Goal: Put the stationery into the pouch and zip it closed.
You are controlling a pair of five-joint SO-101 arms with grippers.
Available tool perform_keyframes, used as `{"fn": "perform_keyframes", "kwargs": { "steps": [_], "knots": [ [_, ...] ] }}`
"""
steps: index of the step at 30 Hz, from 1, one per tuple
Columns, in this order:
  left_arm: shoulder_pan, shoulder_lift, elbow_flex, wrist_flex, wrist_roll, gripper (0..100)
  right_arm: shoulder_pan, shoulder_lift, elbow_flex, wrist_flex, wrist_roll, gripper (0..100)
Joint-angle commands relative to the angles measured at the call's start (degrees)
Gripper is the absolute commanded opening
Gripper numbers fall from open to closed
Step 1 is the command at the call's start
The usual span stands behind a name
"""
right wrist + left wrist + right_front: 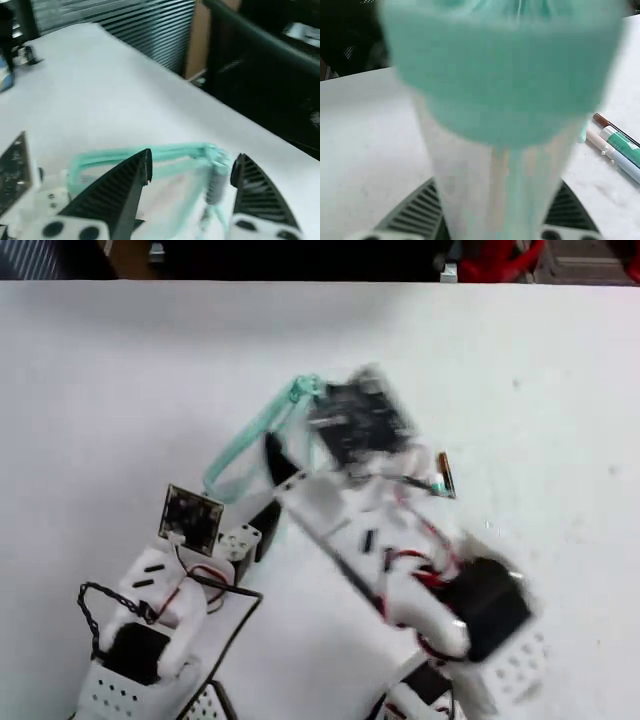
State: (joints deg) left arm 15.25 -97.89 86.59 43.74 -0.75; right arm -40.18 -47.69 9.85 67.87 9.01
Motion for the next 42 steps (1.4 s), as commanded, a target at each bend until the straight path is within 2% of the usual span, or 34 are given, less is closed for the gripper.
{"fn": "perform_keyframes", "kwargs": {
  "steps": [1,5,10,13,16,19,25,26,29,33,35,37,40,42],
  "knots": [
    [-0.40,-0.66,-0.26,-0.79,0.18,21,9.36,-1.36,-6.33,6.37,0.62,23.5],
    [-0.40,-0.66,-0.26,-0.79,0.18,21,22.02,-1.10,0.70,9.45,0.53,23.4],
    [-0.40,-0.66,-0.18,-0.79,0.18,21,36.00,-1.45,18.81,4.79,0.53,23.3],
    [-0.40,-0.66,-0.18,-0.70,0.18,21,41.36,-1.36,30.15,-0.75,0.53,23.3],
    [-0.40,-0.66,-0.18,-0.70,0.18,21,42.07,-1.36,40.79,-8.48,0.18,23.3],
    [-0.40,-0.57,-0.18,-0.70,0.18,21,41.98,-1.36,48.97,-16.48,-3.69,23.3],
    [-0.40,-0.57,-0.18,-0.70,0.18,21,42.15,-1.36,55.30,-23.16,-2.20,22.4],
    [-0.40,-0.57,-0.18,-0.70,0.18,21,42.15,-1.36,55.74,-23.87,-2.20,19.2],
    [-0.40,-0.57,-0.18,-0.70,0.18,21,42.33,-1.36,56.35,-25.54,-2.20,0.0],
    [-0.40,-0.57,-0.18,-0.70,0.18,21,42.33,-1.45,58.37,-28.79,-2.20,14.5],
    [-0.40,-0.57,0.35,-0.88,0.18,21,42.33,-1.45,58.55,-29.49,-2.20,18.6],
    [-0.40,-0.57,0.62,-1.05,0.18,21,42.33,-1.45,58.64,-29.58,-2.20,15.2],
    [-0.40,-0.57,0.62,-1.05,0.18,21,42.86,-1.45,58.64,-29.58,-2.20,1.1],
    [-0.40,-0.57,0.62,-1.05,0.18,21,44.35,-1.45,58.37,-29.67,-2.55,5.1]
  ]
}}
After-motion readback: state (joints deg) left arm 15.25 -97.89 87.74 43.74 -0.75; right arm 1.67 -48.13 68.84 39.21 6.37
